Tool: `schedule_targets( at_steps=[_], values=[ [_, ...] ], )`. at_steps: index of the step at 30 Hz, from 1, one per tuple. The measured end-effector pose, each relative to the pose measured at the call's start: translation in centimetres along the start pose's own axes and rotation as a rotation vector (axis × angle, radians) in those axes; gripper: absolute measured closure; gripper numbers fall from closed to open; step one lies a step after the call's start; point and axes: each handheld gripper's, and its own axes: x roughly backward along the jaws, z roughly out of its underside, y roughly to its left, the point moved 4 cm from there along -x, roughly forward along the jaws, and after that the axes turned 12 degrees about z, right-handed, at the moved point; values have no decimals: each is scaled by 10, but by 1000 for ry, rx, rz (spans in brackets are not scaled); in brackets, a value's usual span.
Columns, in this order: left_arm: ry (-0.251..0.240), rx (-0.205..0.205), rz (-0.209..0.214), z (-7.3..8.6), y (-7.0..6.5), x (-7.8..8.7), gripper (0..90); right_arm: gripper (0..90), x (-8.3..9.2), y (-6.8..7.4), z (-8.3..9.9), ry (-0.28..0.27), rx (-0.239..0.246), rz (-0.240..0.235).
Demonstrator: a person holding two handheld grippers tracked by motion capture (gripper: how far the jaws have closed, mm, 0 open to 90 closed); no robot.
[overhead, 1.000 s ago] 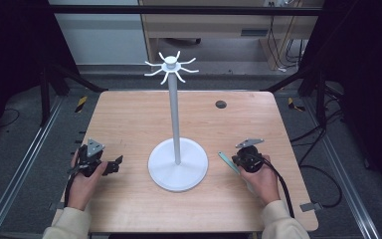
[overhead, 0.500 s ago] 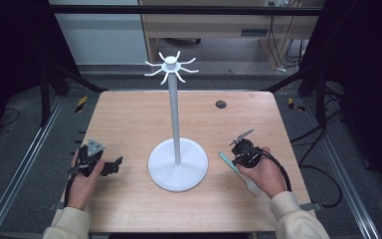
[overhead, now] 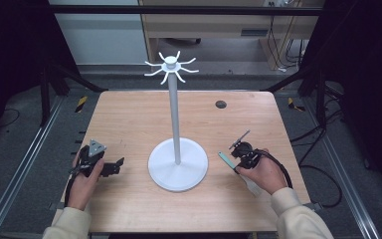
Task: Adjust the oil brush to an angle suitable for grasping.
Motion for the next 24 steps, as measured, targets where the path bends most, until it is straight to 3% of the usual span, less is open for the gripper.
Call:
schedule_targets(
  at_steps=[5, 6, 8, 11, 13, 17, 21, 22, 24],
  values=[
    [-5, 2, -12, 0, 1, 0, 31, 709, -6, 1, 0, 23, -1, -13],
    [-6, 3, -13, 0, 1, 0, 32, 712, -9, -2, 0, 11, 34, -2],
    [-6, 4, -18, 0, 1, 0, 32, 719, -8, 0, 0, 36, -2, -10],
    [-8, 7, -21, -1, 1, 0, 33, 730, -10, -1, -1, 41, 0, -9],
    [-8, 7, -23, -1, 1, 1, 34, 735, -12, -4, 0, 29, 44, -2],
    [-7, 5, -22, -1, 1, 0, 35, 748, -13, -3, -1, 26, 48, -7],
    [-3, 5, -23, -1, 1, 0, 35, 766, -13, 2, -3, 50, 20, -17],
    [-4, 5, -24, -1, 1, 0, 35, 770, -15, 0, -2, 36, 52, -8],
    [-4, 4, -23, -1, 1, 0, 36, 780, -16, 1, -2, 40, 52, -11]
  ],
)
